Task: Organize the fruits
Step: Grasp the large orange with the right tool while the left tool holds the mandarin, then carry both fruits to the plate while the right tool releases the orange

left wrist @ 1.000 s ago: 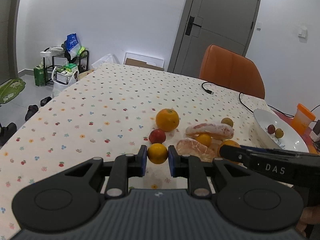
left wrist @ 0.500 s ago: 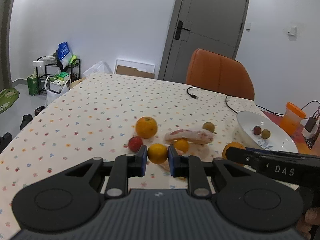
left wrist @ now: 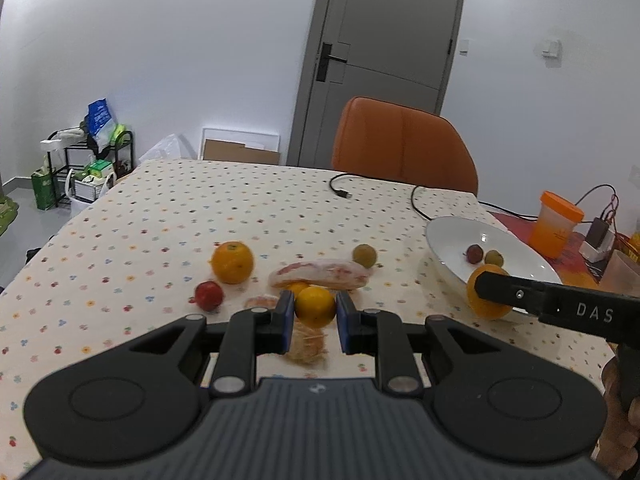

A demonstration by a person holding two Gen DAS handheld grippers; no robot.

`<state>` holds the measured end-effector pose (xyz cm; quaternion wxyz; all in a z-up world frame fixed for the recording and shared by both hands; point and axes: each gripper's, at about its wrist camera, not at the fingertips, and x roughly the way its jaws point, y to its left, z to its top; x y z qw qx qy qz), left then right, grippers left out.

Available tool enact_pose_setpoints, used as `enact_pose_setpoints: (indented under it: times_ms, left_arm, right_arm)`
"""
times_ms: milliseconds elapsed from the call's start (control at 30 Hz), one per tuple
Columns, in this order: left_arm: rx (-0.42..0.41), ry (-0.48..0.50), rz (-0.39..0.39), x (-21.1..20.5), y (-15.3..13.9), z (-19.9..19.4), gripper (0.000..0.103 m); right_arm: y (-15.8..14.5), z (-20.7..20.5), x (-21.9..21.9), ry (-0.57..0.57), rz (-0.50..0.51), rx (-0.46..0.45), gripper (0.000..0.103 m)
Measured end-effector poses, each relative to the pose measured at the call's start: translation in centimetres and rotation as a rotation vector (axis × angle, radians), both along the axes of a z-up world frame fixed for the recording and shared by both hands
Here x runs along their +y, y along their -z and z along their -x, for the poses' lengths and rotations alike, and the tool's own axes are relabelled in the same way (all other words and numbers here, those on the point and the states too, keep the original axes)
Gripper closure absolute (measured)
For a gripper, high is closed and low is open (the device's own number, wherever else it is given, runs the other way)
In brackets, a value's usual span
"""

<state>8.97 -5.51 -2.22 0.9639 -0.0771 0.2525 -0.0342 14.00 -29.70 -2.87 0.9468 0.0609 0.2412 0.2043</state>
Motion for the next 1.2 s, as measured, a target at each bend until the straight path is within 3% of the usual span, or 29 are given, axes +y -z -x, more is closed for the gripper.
enact_pose_setpoints:
  times_ms: [633,1000,1200]
  left_arm:
    - [-0.011,0.105,-0.026,-4.6,-0.5,-1.1,0.082]
    - [-0.008,0.164,-0.04,-6.9,-0.4,-2.9,0.082]
    - [-0.009,0.216,-0.054,-8.5,-0.5,-4.0,0.082]
  right_arm:
    - [0.4,0.7,-6.7,0.169,-0.014,-0.024,0.065]
    - [1.1,-0.5,-8.3,0.23,-0.007,-0.029,0.065]
    - [1.5,-0.5,-9.1,0.271,-0.024,-0.032,0.046]
